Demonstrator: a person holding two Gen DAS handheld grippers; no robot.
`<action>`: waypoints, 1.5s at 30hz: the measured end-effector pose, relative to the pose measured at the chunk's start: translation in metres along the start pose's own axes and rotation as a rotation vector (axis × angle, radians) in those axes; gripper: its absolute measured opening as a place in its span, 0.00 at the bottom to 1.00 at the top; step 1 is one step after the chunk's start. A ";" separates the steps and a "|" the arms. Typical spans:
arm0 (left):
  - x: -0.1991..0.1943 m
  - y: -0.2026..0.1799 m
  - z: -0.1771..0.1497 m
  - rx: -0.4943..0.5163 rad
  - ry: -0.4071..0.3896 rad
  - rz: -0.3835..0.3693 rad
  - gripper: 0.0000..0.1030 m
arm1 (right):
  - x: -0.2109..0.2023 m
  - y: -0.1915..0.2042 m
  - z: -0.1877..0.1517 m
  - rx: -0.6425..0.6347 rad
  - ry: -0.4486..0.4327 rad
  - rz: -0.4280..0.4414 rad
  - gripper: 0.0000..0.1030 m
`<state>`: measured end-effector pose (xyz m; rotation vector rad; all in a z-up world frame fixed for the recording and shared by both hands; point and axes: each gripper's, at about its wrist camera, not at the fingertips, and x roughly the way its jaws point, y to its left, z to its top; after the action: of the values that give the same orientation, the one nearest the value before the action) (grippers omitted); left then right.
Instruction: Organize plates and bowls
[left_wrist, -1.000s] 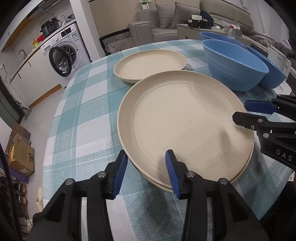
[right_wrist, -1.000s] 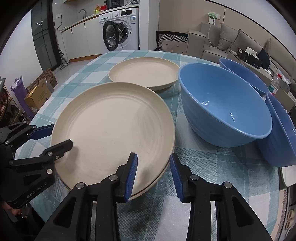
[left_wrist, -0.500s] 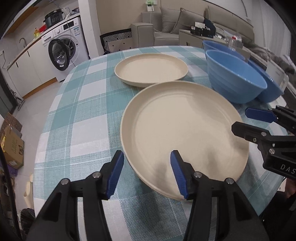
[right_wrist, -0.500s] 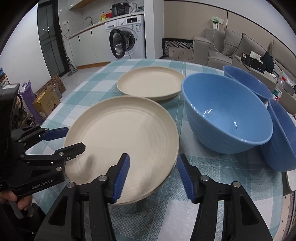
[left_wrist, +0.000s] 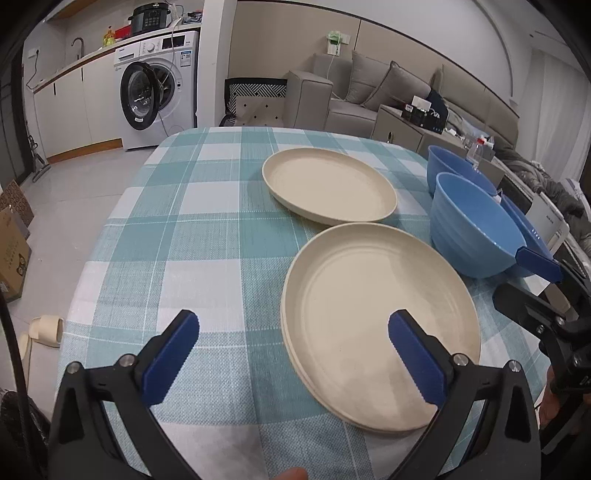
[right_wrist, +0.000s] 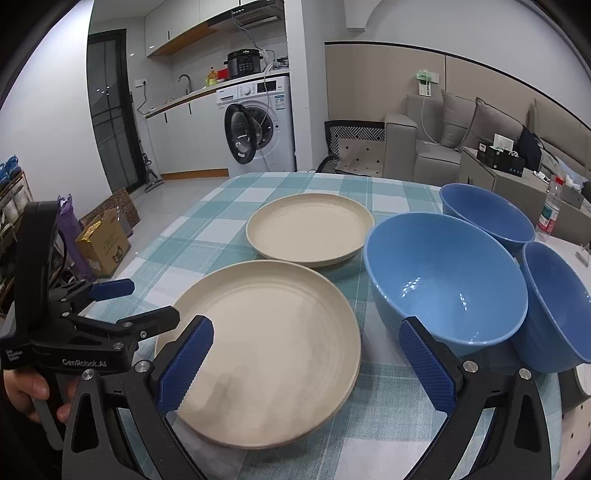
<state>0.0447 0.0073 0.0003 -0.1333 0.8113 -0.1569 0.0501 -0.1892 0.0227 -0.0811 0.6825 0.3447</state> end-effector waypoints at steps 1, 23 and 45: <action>0.001 0.002 0.001 -0.007 -0.003 -0.004 1.00 | 0.000 0.000 0.002 0.000 -0.004 -0.004 0.99; 0.031 -0.004 0.045 0.005 0.021 0.044 1.00 | 0.034 -0.019 0.039 0.025 0.014 0.050 0.99; 0.079 0.014 0.096 -0.047 0.059 0.096 1.00 | 0.067 -0.037 0.087 0.028 0.028 0.030 0.99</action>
<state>0.1693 0.0114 0.0071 -0.1343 0.8789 -0.0514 0.1639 -0.1886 0.0467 -0.0494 0.7165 0.3635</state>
